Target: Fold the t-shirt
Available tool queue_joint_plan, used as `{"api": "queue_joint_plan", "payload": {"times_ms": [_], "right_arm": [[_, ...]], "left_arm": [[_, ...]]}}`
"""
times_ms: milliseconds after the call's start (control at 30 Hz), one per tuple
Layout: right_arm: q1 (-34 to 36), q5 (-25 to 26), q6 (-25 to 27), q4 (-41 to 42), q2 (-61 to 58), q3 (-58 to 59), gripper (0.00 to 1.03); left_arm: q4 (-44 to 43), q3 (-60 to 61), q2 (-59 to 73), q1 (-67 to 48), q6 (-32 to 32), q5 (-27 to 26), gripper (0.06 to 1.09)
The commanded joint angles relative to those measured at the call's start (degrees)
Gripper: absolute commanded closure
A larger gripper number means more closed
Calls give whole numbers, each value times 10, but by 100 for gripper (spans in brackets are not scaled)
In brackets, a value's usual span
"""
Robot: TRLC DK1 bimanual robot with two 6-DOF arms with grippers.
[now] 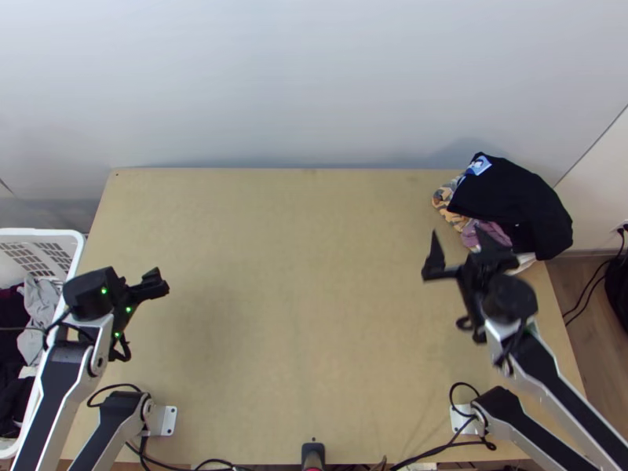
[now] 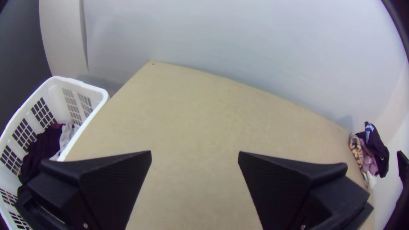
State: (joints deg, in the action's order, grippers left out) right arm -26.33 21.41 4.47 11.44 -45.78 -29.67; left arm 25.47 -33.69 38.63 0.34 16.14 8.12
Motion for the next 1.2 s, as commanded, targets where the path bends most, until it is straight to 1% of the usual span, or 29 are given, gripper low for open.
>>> {"api": "queue_joint_plan", "payload": {"times_ms": [0, 67, 100, 167, 233, 400, 567, 700, 800, 867, 900, 933, 967, 1067, 1167], "right_arm": [[-54, 4, 16, -3, 104, 135, 4], [-53, 3, 12, 3, 104, 153, 4], [-51, 3, 12, 14, 104, 164, 4], [-36, 3, 15, 51, 107, 192, 4], [-31, 3, 16, 55, 127, 211, 4], [-1, 3, 25, 43, 192, 233, 4], [70, -15, 23, 58, 245, 250, 4], [87, -18, 13, 35, 302, 271, 4], [87, -18, 6, -15, 348, 278, 4], [78, -18, 6, -40, 402, 287, 4], [70, -18, 8, -56, 448, 294, 4], [58, -18, 7, -78, 463, 295, 4], [51, -16, 9, -64, 459, 295, 4], [46, -17, 5, -79, 460, 296, 4], [51, -18, 22, -85, 460, 295, 4]], "left_arm": [[-72, 87, -16, -15, -16, 8, 10], [-91, 115, -20, -24, -19, 15, 10], [-104, 128, -22, -33, -22, 28, 10], [-142, 155, -27, -46, -30, 50, 10], [-184, 182, -35, -46, -37, 59, 10], [-220, 227, -51, -48, -54, 66, 10], [-249, 257, -84, -49, -55, 67, 10], [-269, 268, -95, -63, -50, 68, 10], [-275, 274, -101, -69, -45, 68, 10], [-275, 279, -109, -69, -39, 68, 10], [-275, 282, -116, -69, -36, 68, 10], [-274, 286, -128, -69, -33, 68, 10], [-272, 292, -146, -69, -31, 68, 10], [-265, 314, -233, -69, -28, 68, 10], [-257, 324, -334, -70, -33, 65, 10]]}}
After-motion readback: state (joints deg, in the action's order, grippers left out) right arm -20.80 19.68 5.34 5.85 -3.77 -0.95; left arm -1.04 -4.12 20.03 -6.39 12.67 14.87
